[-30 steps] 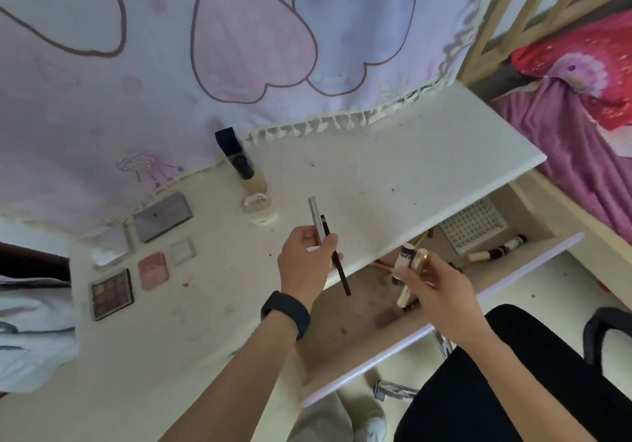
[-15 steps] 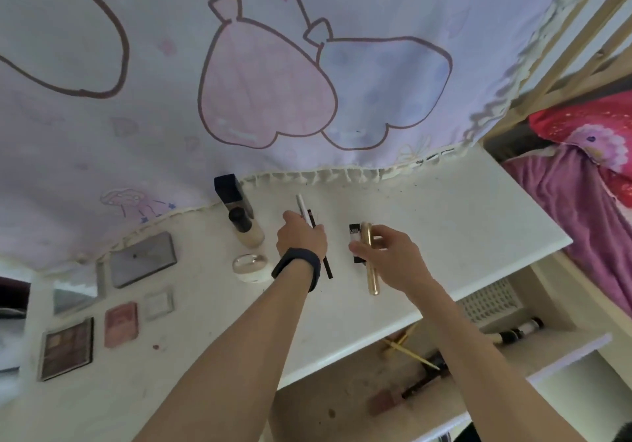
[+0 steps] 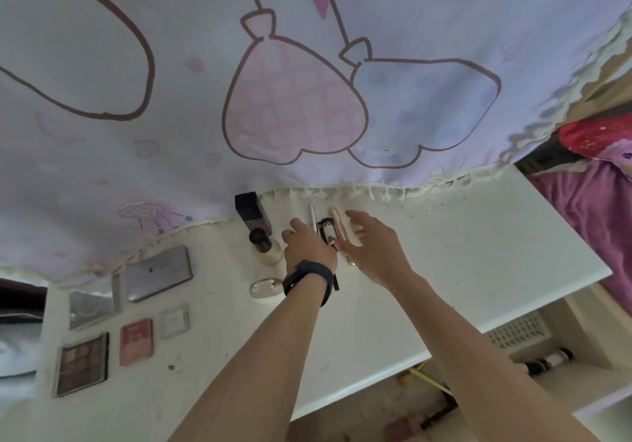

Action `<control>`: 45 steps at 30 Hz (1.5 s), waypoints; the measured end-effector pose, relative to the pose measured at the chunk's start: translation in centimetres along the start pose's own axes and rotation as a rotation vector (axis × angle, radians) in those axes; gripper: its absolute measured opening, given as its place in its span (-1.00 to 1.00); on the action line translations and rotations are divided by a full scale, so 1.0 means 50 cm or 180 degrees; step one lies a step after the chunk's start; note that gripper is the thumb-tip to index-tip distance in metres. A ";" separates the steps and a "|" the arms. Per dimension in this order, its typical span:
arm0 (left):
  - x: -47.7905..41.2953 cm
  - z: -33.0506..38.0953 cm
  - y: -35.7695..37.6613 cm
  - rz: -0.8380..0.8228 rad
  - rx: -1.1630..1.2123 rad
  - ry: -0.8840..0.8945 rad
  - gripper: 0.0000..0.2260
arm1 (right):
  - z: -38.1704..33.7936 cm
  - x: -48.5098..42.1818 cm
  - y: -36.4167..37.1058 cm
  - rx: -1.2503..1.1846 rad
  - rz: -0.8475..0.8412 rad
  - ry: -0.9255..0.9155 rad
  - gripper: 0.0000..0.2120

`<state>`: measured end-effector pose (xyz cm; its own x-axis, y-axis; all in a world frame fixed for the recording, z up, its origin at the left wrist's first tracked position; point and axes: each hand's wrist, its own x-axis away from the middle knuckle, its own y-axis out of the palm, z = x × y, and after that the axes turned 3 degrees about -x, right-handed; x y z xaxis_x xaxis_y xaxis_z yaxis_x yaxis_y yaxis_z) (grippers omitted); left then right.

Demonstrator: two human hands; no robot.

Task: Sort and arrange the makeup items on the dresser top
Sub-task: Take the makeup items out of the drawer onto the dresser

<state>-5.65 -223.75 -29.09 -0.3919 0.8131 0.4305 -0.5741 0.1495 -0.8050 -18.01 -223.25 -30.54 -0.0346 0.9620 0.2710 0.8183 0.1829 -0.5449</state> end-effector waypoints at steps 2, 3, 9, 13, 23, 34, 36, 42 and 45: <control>0.005 -0.001 0.007 0.0052 -0.0106 0.0249 -0.58 | 0.017 0.014 -0.003 0.0181 0.0106 -0.0161 -0.54; 0.006 -0.001 0.009 0.0067 -0.0126 0.0340 -0.60 | 0.025 0.020 -0.003 0.0279 0.0109 -0.0227 -0.59; 0.005 -0.008 0.011 0.0112 -0.0101 0.0347 -0.73 | 0.018 0.014 0.010 0.0377 0.0148 -0.0389 -0.68; 0.007 -0.003 0.009 0.0114 -0.0238 0.0303 -0.74 | 0.004 -0.002 0.014 0.0387 0.0173 -0.0330 -0.69; 0.018 0.009 0.009 0.0054 -0.0293 0.0229 -0.63 | 0.030 0.047 -0.013 -0.0181 0.0166 -0.0058 -0.61; 0.203 -0.080 0.054 -0.0069 0.0434 0.1646 -0.68 | 0.130 0.324 -0.059 -0.0959 0.1009 0.0414 -0.74; 0.245 -0.117 0.072 -0.0083 0.0152 0.1926 -0.69 | 0.163 0.389 -0.054 -0.0878 0.1049 0.0502 -0.75; 0.363 -0.265 0.155 -0.0416 -0.0756 0.3136 -0.71 | 0.292 0.539 -0.001 0.0970 0.0902 0.0392 -0.83; 0.392 -0.324 0.214 -0.1098 -0.1065 0.2609 -0.67 | 0.336 0.573 0.013 0.1534 0.1164 -0.0123 -0.85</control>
<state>-7.83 -197.12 -35.85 0.4603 0.8167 0.3480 -0.2785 0.5051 -0.8169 -28.12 -192.15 -36.48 0.1717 0.9848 -0.0257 0.4293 -0.0982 -0.8978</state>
